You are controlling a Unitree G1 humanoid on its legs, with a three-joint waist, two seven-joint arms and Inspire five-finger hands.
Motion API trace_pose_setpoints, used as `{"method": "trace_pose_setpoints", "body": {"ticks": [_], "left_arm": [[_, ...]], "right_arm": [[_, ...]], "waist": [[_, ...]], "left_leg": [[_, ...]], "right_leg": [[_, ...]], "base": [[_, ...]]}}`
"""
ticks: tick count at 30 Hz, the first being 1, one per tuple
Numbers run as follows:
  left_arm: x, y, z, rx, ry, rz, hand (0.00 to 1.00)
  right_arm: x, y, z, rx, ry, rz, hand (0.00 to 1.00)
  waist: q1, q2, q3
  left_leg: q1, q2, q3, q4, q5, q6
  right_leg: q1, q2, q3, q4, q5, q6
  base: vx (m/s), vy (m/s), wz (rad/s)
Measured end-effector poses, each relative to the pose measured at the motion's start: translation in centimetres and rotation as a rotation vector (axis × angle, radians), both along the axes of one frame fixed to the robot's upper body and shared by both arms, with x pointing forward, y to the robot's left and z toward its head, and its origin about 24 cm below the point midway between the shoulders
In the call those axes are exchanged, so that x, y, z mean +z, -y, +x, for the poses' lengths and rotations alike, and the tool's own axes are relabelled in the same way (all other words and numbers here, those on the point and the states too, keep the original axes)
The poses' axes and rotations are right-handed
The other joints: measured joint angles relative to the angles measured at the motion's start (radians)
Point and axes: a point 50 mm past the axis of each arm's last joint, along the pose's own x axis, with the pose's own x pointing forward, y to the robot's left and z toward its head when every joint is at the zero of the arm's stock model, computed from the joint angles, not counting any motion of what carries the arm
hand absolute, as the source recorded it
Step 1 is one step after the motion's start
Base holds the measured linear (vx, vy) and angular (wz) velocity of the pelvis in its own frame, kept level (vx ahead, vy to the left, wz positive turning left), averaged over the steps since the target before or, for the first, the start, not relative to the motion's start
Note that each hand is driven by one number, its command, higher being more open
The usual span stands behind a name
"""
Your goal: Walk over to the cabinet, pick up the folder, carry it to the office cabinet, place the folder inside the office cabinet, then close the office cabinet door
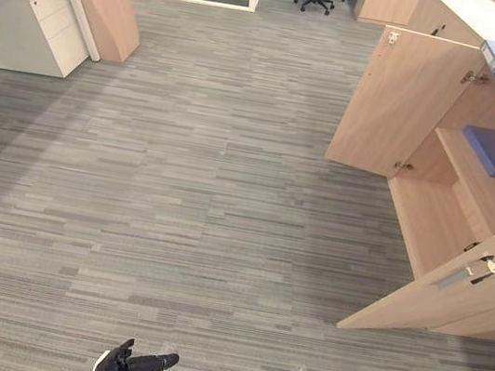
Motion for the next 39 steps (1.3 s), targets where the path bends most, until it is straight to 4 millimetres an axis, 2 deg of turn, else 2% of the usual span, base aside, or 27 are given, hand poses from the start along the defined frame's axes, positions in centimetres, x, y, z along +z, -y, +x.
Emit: {"method": "trace_pose_setpoints", "body": {"ticks": [7, 14, 24, 27, 29, 31, 35, 39], "left_arm": [[0.0, 0.1, -0.1, 0.019, 0.003, -0.018, 1.0], [-0.1, 0.2, -0.2, 0.022, 0.002, -0.024, 1.0], [-0.2, 0.1, -0.4, 0.087, 0.008, -0.082, 1.0], [-0.2, 0.1, -0.6, 0.107, 0.006, -0.089, 1.0], [0.0, 0.1, -0.4, 0.095, 0.02, -0.082, 1.0], [0.3, 0.0, -0.2, 0.076, 0.054, -0.074, 1.0], [1.3, 0.3, 0.0, 0.049, 0.135, -0.065, 1.0], [2.0, 0.5, 0.1, 0.049, 0.18, -0.059, 1.0]], "right_arm": [[0.0, 0.2, 0.0, -0.037, 0.003, 0.001, 1.0], [0.0, 0.2, 0.0, -0.033, 0.009, 0.009, 1.0], [0.1, 0.2, 0.5, 0.027, 0.01, 0.003, 1.0], [0.1, 0.1, 1.3, 0.097, 0.016, -0.007, 1.0], [0.5, -0.1, 3.0, 0.28, 0.043, -0.047, 1.0], [0.8, 0.0, 3.4, 0.369, 0.065, -0.074, 1.0], [1.4, -0.8, 4.0, 0.468, 0.122, -0.137, 1.0], [2.1, -1.1, 3.5, 0.539, 0.157, -0.171, 1.0]], "waist": [[-0.001, 0.002, 0.007], [-0.001, 0.0, 0.012], [-0.002, -0.007, 0.023], [-0.002, -0.008, 0.025], [-0.002, -0.011, 0.03], [-0.001, -0.015, 0.031], [-0.001, -0.018, 0.027], [-0.001, -0.022, 0.028]], "left_leg": [[0.015, 0.0, -0.004, -0.009, 0.009, 0.011], [0.031, 0.001, -0.009, -0.044, 0.034, 0.012], [0.04, 0.002, 0.002, -0.047, 0.03, 0.008], [0.045, 0.002, 0.011, -0.047, 0.028, 0.005], [0.044, 0.003, 0.021, -0.047, 0.028, 0.005], [0.042, 0.003, 0.024, -0.047, 0.027, 0.006], [0.023, 0.004, 0.024, -0.046, 0.027, 0.006], [0.019, 0.005, 0.025, -0.044, 0.024, 0.003]], "right_leg": [[0.012, 0.0, -0.017, 0.0, 0.0, 0.0], [0.013, 0.002, -0.027, 0.001, 0.001, -0.002], [0.016, 0.003, -0.018, -0.001, 0.001, -0.003], [0.017, 0.003, -0.009, -0.001, 0.002, -0.003], [0.012, 0.004, 0.001, -0.001, 0.005, -0.008], [0.012, 0.005, 0.003, -0.009, 0.008, -0.012], [-0.001, 0.006, 0.004, -0.019, 0.013, -0.014], [-0.005, 0.007, 0.004, -0.02, 0.015, -0.014]], "base": [[-0.06, -0.021, 0.02], [-0.05, -0.022, 0.03], [-0.01, -0.006, -0.03], [-0.03, -0.013, -0.1], [-0.04, -0.012, -0.12], [-0.04, -0.018, -0.06], [0.0, 0.0, 0.0], [0.0, 0.0, 0.0]]}}
